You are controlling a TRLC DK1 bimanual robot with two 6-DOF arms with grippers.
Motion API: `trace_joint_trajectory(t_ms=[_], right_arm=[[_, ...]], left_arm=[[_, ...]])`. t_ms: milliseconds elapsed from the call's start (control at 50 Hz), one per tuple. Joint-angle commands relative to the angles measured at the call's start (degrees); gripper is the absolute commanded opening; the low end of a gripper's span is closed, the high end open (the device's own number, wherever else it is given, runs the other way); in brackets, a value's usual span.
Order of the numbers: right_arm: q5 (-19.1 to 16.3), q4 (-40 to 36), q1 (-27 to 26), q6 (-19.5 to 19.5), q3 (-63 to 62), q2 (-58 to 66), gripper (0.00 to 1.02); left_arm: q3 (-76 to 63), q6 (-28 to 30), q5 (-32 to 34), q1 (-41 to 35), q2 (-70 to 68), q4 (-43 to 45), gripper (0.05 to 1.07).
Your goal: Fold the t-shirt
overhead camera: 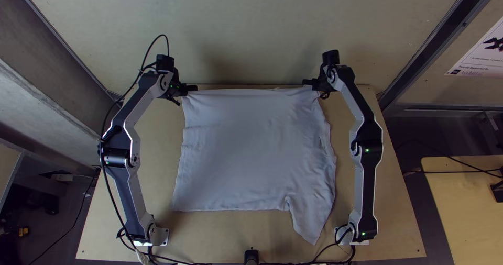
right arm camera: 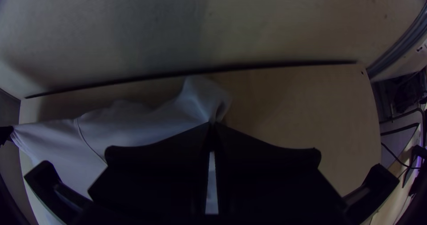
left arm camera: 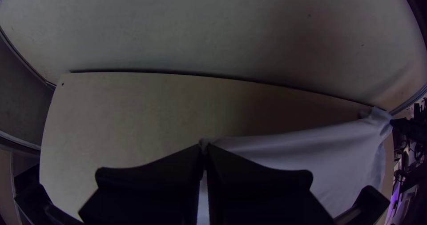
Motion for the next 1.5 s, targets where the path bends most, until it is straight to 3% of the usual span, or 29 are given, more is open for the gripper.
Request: trace_joint_trajectory(t_ms=[0,600,1000,1480], right_arm=[[1.2,-3.5,-0.9,0.3,-2.7,-4.4,0.02],[2.8,-2.7,-0.6,0.9,-29.4,-22.7,0.02],[3.3,4.4,-0.4,1.0,-52.6,-36.6,0.02],[4.2,13.0,0.4,2.4,-69.1,-38.8,0.02]], left_arm=[[-0.6,-0.3,-0.2,0.8,-2.7,-1.5,0.08],[-18.8,-0.2,0.0,0.5,-11.1,4.6,0.08],[-31.4,-0.1,0.0,-0.2,-16.9,10.2,0.08],[-45.8,0.9,0.0,0.5,-19.9,18.4,0.08]])
